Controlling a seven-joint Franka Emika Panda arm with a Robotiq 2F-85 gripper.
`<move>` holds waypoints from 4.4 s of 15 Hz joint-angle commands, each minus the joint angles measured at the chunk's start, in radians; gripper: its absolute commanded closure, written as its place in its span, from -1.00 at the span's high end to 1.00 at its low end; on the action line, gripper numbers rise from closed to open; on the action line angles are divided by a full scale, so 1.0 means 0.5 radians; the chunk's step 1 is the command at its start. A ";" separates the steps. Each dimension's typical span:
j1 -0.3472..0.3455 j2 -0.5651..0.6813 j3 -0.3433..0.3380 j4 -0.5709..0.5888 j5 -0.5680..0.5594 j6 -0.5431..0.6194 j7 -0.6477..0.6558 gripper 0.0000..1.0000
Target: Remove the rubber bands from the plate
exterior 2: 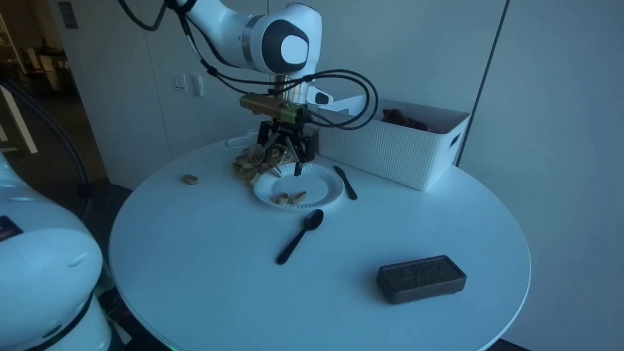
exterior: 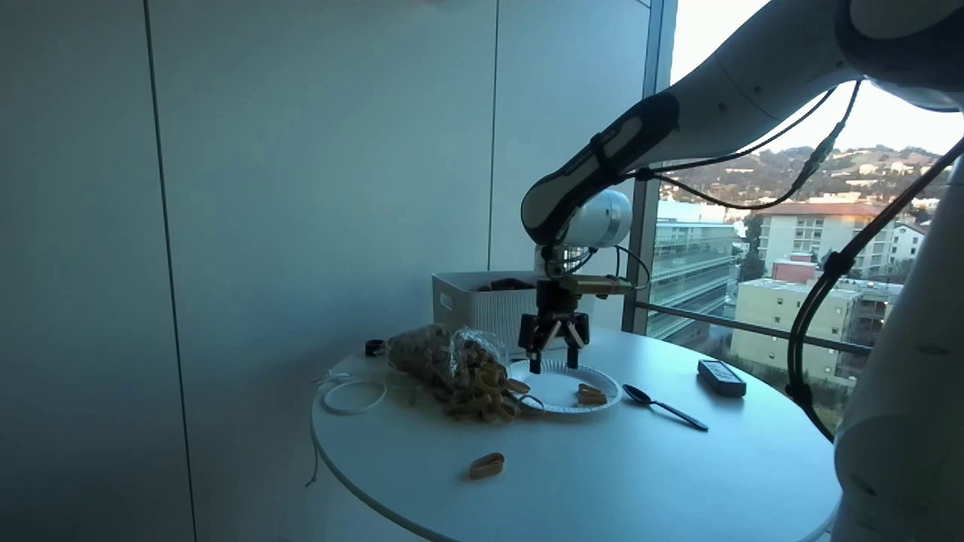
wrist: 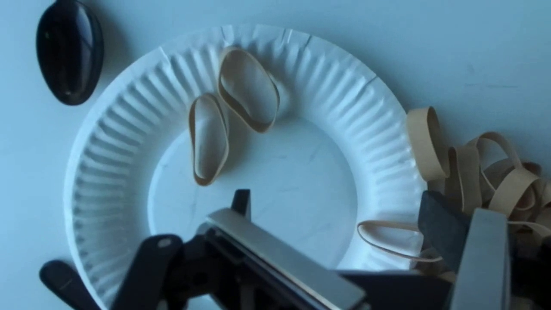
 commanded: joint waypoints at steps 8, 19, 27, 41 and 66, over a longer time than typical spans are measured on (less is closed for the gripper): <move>-0.027 -0.061 -0.010 -0.036 -0.046 -0.060 -0.105 1.00; -0.123 -0.275 -0.240 -0.440 -0.480 0.199 -1.252 1.00; -0.113 -0.505 -0.202 -0.694 -0.754 0.716 -1.501 1.00; 0.026 -0.359 -0.274 -0.780 -0.453 0.959 -1.747 0.31; 0.111 -0.763 -0.366 -0.878 -0.299 1.039 -2.131 -0.67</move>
